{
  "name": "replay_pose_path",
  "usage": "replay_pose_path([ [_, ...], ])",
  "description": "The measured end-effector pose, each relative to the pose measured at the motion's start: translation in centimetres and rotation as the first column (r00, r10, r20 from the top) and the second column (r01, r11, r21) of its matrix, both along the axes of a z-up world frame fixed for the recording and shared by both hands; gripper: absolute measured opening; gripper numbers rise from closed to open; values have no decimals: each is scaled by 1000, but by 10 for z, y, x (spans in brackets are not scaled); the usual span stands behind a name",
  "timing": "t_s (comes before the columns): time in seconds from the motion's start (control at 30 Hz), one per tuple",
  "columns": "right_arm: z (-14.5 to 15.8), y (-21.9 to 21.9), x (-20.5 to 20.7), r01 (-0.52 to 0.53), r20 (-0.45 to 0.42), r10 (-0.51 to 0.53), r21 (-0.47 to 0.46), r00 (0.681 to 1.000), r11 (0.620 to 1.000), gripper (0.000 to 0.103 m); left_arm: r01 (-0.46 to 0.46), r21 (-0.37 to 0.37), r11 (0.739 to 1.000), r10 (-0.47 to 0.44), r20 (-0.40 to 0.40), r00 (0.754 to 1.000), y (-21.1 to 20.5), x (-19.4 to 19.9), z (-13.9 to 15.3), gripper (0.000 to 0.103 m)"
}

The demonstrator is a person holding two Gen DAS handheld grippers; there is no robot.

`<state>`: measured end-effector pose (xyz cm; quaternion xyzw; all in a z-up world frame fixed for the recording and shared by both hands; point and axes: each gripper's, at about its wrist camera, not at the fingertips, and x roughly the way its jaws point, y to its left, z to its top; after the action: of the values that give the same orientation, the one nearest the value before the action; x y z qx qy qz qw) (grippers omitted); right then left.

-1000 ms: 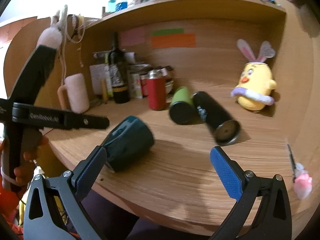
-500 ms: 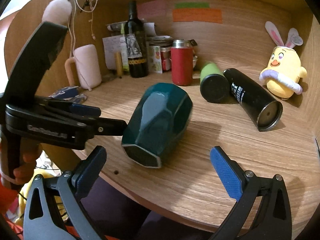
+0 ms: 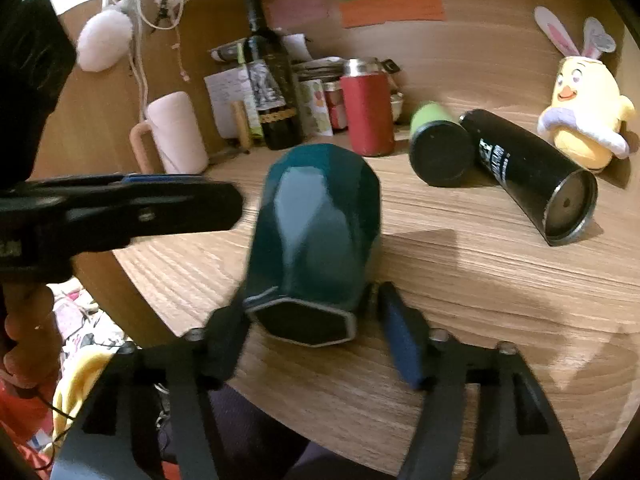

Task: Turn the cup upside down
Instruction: 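Lower the teal cup onto the desk with the left gripper while the right gripper steadies it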

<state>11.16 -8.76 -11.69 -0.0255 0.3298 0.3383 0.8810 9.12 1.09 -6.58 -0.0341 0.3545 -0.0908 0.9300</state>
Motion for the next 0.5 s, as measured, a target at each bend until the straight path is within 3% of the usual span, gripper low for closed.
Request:
replay_pose_path([
  [0.13,0,1,-5,9,12,-9,-10,1000,1000,53,20,-25,999,-21,-9,1000,-7,9,-4,39],
  [0.5,16,-8,-15,23,65,-23,-2,998,1000,53,18,-82,996,-15,31,999,0,14,9,39],
])
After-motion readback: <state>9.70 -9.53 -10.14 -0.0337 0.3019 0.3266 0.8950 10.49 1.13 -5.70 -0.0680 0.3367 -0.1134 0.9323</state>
